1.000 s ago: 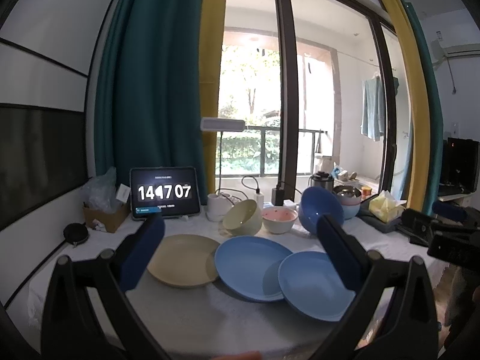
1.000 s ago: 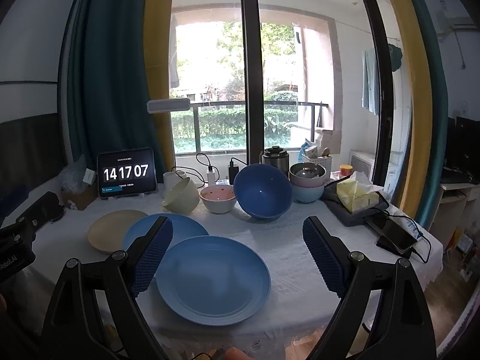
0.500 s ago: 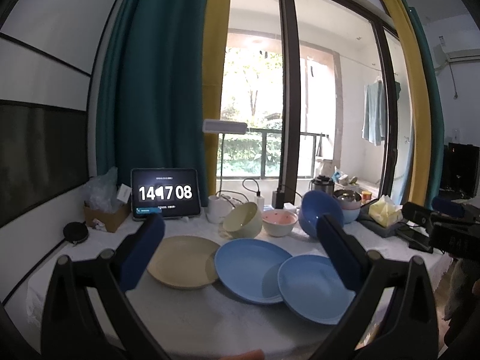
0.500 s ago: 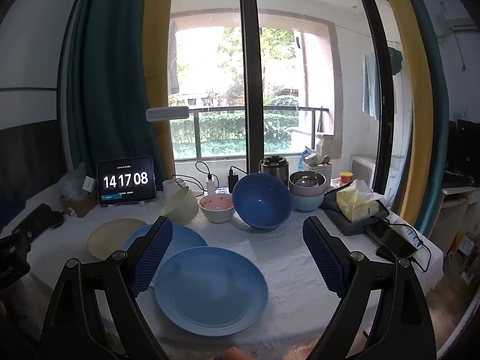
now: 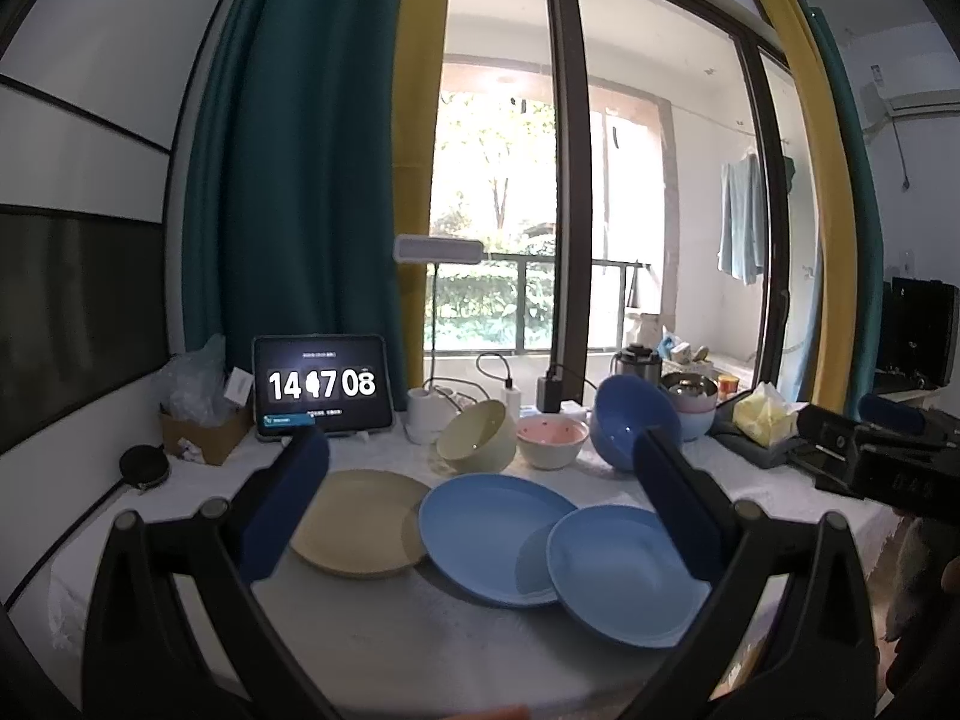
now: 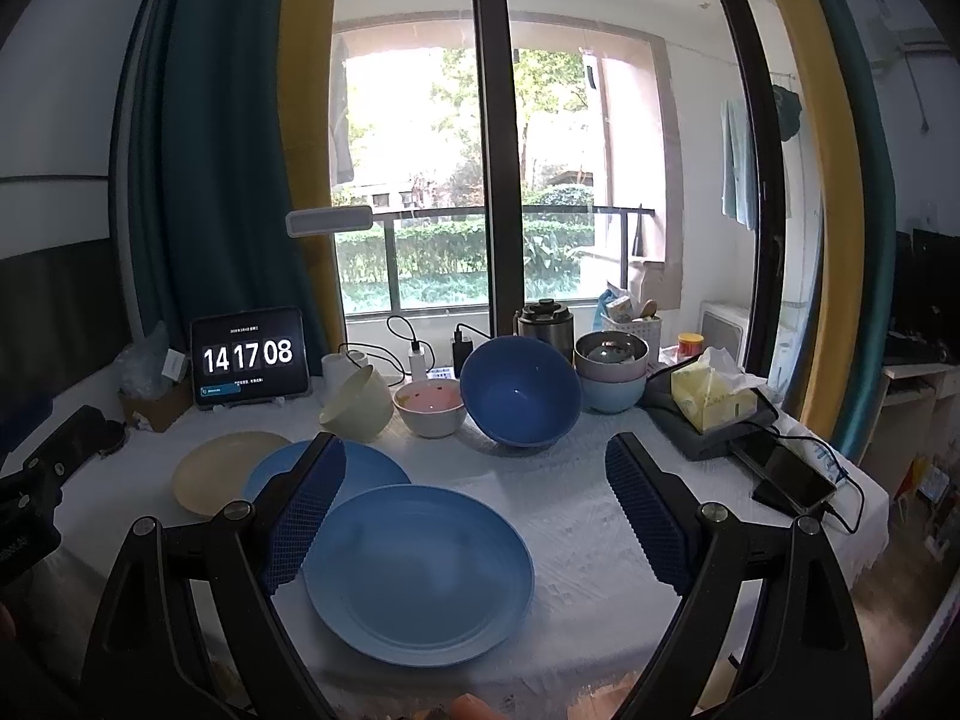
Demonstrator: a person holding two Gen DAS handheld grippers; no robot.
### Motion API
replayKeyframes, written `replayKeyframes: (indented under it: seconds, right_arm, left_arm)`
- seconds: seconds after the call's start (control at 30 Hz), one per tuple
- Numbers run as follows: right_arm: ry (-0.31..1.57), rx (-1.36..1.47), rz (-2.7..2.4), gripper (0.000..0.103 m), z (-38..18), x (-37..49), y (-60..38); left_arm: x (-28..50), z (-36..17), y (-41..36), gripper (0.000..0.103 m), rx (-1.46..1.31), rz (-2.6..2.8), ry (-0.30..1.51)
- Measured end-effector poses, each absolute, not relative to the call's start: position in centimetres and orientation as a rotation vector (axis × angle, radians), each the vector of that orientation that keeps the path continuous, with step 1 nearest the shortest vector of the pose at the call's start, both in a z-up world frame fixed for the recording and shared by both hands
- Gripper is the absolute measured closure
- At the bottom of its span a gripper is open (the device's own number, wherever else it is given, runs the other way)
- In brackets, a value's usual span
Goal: Organize plates and bowls
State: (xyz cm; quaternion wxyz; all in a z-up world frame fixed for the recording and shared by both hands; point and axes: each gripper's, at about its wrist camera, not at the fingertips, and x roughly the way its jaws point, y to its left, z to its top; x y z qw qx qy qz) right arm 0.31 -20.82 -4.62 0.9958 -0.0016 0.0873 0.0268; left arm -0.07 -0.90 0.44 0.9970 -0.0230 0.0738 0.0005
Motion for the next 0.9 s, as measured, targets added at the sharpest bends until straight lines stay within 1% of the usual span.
replayKeyframes:
  seconds: [0.4, 0.9]
  right_arm:
    - [0.212, 0.004, 0.053, 0.012, -5.7, 1.9, -21.3]
    - [0.36, 0.059, 0.048, 0.012, -10.1, 7.6, -24.2]
  left_arm:
    - [1.7, -0.8, -2.1, 0.001, -0.023, -0.011, 0.185]
    - [9.3, -5.5, -5.5, 0.002, 0.05, -0.06, 0.374]
